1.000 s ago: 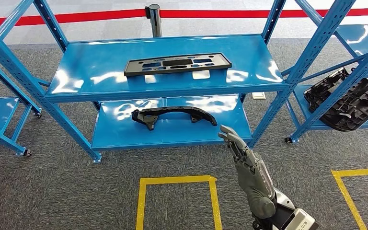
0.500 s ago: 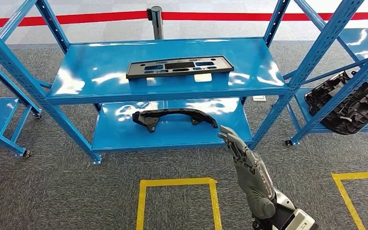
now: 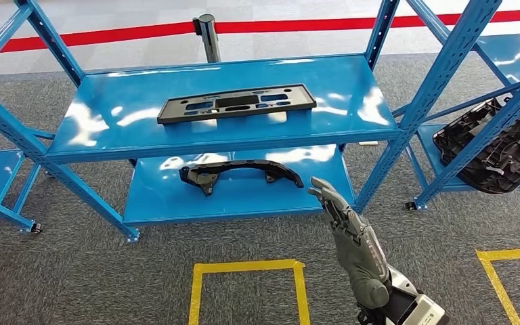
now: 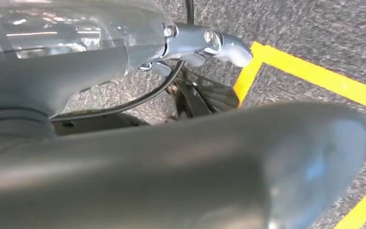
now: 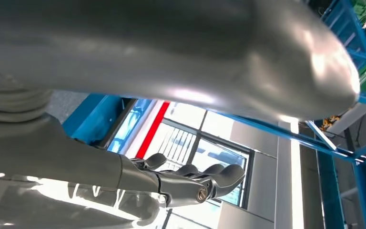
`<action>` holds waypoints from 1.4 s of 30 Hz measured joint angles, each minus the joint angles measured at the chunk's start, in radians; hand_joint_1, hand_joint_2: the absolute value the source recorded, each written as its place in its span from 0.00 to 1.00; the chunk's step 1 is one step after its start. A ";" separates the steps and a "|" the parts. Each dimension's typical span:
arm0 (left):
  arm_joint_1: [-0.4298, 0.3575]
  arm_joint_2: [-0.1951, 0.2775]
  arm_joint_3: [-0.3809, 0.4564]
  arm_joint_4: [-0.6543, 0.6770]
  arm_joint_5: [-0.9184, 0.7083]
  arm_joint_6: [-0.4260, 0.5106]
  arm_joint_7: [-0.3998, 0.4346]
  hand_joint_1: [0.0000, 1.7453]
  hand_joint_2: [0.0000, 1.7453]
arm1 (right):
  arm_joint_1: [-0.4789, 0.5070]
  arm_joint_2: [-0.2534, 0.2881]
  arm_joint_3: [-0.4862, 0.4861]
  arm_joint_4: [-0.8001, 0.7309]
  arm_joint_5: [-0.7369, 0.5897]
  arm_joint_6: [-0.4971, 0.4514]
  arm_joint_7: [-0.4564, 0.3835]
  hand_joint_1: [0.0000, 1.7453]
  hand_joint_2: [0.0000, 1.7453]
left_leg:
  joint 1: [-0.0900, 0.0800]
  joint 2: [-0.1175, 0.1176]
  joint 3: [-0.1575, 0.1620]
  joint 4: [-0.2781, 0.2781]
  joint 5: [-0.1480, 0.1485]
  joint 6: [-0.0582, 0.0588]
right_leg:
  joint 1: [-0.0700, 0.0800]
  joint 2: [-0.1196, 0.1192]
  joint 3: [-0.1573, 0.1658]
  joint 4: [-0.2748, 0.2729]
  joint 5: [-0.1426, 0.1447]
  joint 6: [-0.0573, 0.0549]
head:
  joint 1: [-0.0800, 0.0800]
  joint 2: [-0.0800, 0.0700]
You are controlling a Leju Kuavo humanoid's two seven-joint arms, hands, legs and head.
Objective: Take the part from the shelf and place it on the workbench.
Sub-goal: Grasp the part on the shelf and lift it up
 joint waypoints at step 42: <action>0.002 0.010 0.000 0.007 -0.023 0.012 0.016 0.00 0.00 | 0.029 -0.011 0.004 0.000 -0.010 -0.001 0.031 0.00 0.00 | 0.001 -0.004 0.099 -0.270 0.118 0.049 | -0.002 0.000 -0.019 0.090 -0.071 0.046 | 0.002 0.000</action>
